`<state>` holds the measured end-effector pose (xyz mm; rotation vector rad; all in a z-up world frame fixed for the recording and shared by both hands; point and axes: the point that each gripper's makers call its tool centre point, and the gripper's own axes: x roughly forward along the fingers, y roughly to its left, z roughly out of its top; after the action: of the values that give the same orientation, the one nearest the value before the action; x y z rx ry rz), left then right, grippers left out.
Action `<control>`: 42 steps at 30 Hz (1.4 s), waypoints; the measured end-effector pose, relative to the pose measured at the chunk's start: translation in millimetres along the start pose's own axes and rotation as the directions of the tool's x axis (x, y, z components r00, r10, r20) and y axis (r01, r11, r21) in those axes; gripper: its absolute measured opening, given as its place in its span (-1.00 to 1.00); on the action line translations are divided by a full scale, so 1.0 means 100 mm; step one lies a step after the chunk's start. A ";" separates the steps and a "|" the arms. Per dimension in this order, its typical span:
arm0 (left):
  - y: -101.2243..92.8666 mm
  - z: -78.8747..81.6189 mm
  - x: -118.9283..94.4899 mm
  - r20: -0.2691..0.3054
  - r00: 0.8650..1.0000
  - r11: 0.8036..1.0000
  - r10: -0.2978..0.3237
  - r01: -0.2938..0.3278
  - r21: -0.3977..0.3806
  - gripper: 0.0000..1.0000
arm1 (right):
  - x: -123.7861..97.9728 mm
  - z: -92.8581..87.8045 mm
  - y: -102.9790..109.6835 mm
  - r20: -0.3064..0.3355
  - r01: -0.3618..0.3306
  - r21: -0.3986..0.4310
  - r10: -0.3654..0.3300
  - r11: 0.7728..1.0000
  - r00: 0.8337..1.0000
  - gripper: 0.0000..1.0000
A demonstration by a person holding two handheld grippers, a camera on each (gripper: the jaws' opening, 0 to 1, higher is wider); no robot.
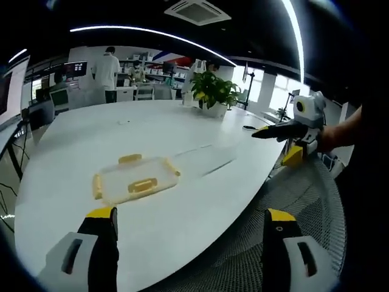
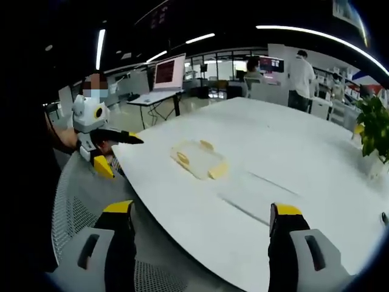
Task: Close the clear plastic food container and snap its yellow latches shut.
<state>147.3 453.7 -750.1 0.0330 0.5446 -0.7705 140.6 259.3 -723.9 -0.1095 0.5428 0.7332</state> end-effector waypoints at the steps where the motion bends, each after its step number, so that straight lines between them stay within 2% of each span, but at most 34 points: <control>1: -0.02 0.00 0.00 -0.005 1.000 1.000 -0.008 0.008 -0.004 0.95 | 0.00 0.01 -0.01 0.003 0.003 0.007 -0.003 1.000 1.000 0.80; 6: -0.02 0.00 -0.01 -0.013 1.000 1.000 -0.008 0.008 -0.020 0.85 | -0.01 0.04 -0.03 0.016 0.007 0.021 -0.008 1.000 1.000 0.76; 9: -0.01 0.02 -0.02 -0.007 1.000 1.000 -0.004 0.004 -0.029 0.84 | -0.04 0.11 -0.04 0.045 0.015 0.014 -0.015 1.000 0.999 0.65; 14: 0.00 0.02 -0.03 -0.015 1.000 1.000 -0.004 0.003 -0.023 0.79 | -0.05 0.11 -0.06 0.040 0.021 0.012 -0.021 1.000 0.999 0.63; 16: 0.01 0.04 -0.04 -0.011 1.000 1.000 -0.002 0.002 -0.016 0.78 | -0.05 0.14 -0.04 0.038 0.020 -0.012 -0.020 1.000 0.999 0.62; 20: 0.02 0.15 -0.06 0.012 1.000 1.000 -0.006 0.006 -0.013 0.72 | -0.03 0.26 0.01 0.057 -0.009 -0.013 0.009 1.000 0.998 0.59; 24: 0.01 0.28 -0.03 0.029 0.999 1.000 -0.018 0.018 -0.003 0.66 | 0.02 0.29 0.03 0.058 -0.023 -0.018 0.024 1.000 0.998 0.59; 29: 0.04 0.26 0.02 0.012 1.000 1.000 -0.026 0.026 0.001 0.65 | 0.07 0.34 0.03 0.065 -0.025 -0.016 0.026 1.000 0.998 0.58; 32: 0.06 0.25 0.02 -0.016 0.999 0.998 -0.039 0.040 0.056 0.65 | 0.12 0.38 0.05 0.067 -0.034 -0.010 0.035 0.999 0.997 0.55; 42: 0.16 0.26 0.04 -0.042 0.997 0.997 -0.059 0.061 0.042 0.56 | 0.30 0.50 0.14 0.080 -0.069 -0.010 0.070 0.998 0.994 0.53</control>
<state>172.5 457.4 -731.9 0.0730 0.5692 -0.8415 170.9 301.7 -695.3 -0.0674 0.4690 0.8038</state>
